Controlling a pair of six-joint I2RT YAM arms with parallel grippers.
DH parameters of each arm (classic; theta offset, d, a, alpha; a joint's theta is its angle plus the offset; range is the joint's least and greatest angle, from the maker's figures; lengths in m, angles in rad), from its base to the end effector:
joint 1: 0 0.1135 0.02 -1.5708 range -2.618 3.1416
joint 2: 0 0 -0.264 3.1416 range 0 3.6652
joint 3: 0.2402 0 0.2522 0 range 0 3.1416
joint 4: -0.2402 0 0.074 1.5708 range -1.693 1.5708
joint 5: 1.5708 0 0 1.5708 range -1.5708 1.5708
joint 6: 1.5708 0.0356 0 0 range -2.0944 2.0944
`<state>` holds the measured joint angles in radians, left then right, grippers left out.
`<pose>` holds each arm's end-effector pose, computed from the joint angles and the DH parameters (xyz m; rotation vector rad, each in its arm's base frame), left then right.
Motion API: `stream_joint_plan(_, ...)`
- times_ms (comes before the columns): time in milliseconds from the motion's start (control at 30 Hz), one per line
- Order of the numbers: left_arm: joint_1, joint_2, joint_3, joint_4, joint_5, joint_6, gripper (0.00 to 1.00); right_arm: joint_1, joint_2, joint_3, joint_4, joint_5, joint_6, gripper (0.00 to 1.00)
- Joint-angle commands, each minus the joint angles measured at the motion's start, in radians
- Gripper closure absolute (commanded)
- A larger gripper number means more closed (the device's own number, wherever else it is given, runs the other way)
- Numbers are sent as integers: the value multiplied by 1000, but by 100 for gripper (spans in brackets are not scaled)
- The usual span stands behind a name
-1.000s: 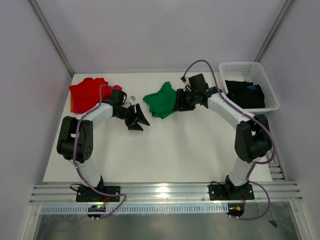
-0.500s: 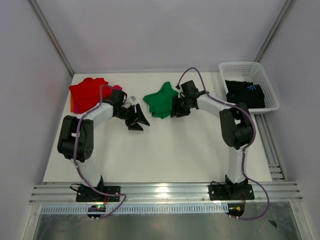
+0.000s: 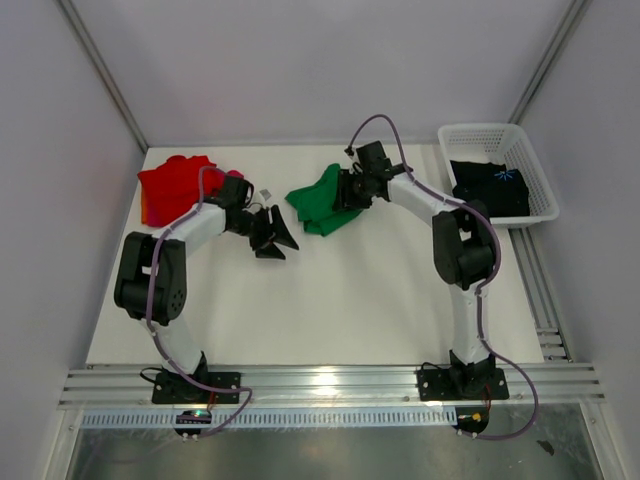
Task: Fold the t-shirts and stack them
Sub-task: Smooth out wrinkles on the folded tshirt
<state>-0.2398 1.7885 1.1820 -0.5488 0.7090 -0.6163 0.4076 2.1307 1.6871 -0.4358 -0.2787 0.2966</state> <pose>0.3377 -0.1064 0.1885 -0.3116 2.8117 -1.1965 0.4333 0.1978 0.2029 -0.2659 2.5001 0.6425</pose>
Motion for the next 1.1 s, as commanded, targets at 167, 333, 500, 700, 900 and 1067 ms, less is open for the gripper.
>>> stream_joint_plan(167,2,-11,38,13,12,3,44,-1,92,183,-76,12,-39,54)
stream_joint_plan(333,2,-12,7,47,18,-13,44,-4,155,292,-121,18,-50,54)
stream_joint_plan(500,2,-9,-44,101,37,-39,44,-3,184,388,-129,12,-39,54)
stream_joint_plan(700,2,22,-70,119,40,-40,44,-10,233,508,-165,9,-30,54)
stream_joint_plan(900,0,45,-79,130,40,-36,44,-23,273,533,-153,-10,-7,54)
stream_joint_plan(1067,2,46,-107,144,40,-34,44,-23,287,485,-101,-40,18,54)
